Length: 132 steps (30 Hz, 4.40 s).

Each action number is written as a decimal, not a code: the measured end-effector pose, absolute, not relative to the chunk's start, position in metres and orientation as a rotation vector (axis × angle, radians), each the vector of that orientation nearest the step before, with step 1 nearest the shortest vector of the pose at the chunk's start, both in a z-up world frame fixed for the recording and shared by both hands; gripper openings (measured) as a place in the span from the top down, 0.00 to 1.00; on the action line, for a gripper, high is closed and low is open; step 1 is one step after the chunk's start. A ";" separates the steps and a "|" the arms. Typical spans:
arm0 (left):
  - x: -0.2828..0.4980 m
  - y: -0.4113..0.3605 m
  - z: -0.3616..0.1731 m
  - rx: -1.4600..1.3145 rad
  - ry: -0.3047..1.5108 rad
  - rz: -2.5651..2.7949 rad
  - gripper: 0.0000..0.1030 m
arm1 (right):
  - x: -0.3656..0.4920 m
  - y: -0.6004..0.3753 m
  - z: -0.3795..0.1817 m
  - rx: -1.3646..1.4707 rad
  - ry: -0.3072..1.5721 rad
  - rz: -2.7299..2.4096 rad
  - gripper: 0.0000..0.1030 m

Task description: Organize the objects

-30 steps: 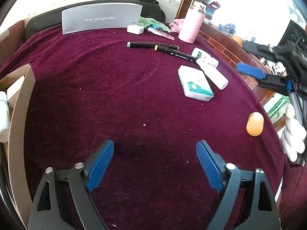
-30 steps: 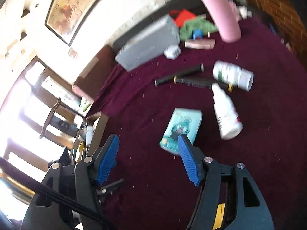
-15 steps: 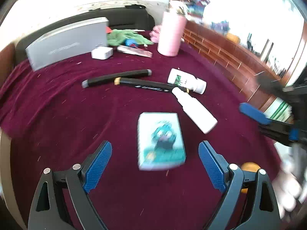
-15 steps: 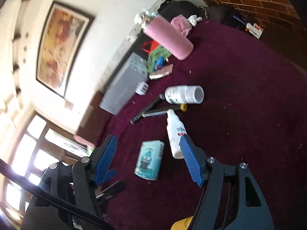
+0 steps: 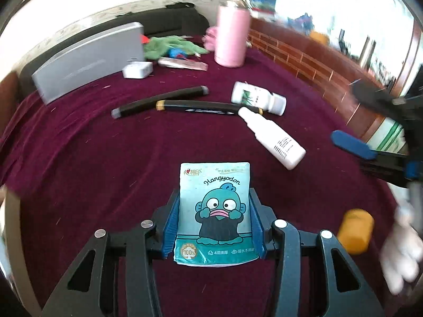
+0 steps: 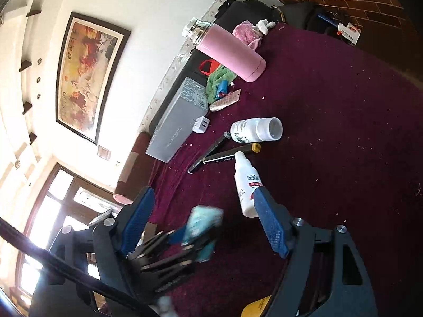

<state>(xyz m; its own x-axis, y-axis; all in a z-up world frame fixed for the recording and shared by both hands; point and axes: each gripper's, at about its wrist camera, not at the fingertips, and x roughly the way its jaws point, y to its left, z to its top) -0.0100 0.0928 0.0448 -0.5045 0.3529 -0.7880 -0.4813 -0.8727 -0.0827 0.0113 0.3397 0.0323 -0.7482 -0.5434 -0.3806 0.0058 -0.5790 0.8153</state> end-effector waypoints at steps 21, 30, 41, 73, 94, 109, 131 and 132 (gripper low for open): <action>0.104 -0.054 0.073 -1.055 -0.088 2.463 0.60 | -0.080 0.244 0.032 1.718 -0.217 -2.681 0.61; 0.117 -0.078 0.070 -1.022 -0.171 2.469 0.60 | -0.063 0.230 0.028 1.730 -0.261 -2.632 0.74; 0.120 -0.121 0.067 -1.007 -0.319 2.490 0.60 | 0.001 0.198 0.027 1.509 -0.827 -2.149 0.73; 0.123 -0.247 0.045 -1.165 -0.500 2.751 0.59 | 0.012 -0.027 0.059 1.433 -0.627 -1.852 0.73; 0.111 -0.261 0.029 -1.230 -0.540 2.751 0.55 | 0.023 -0.090 0.050 1.379 -0.149 -2.220 0.64; 0.130 -0.238 0.066 -1.066 -0.393 2.906 0.43 | 0.041 -0.044 0.082 1.143 -0.334 -2.355 0.48; 0.177 -0.182 0.121 -0.699 -0.041 3.116 0.17 | 0.092 -0.002 0.100 0.846 -0.293 -2.594 0.26; 0.181 -0.182 0.123 -0.675 -0.031 3.136 0.17 | 0.093 -0.002 0.099 0.838 -0.293 -2.599 0.25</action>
<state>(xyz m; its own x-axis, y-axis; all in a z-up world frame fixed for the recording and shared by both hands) 0.1809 -0.1824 0.1229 -0.9095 -0.0608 -0.4113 0.0689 -0.9976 -0.0050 0.0929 -0.0019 0.0989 -0.7442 -0.4266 -0.5140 0.3014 -0.9012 0.3115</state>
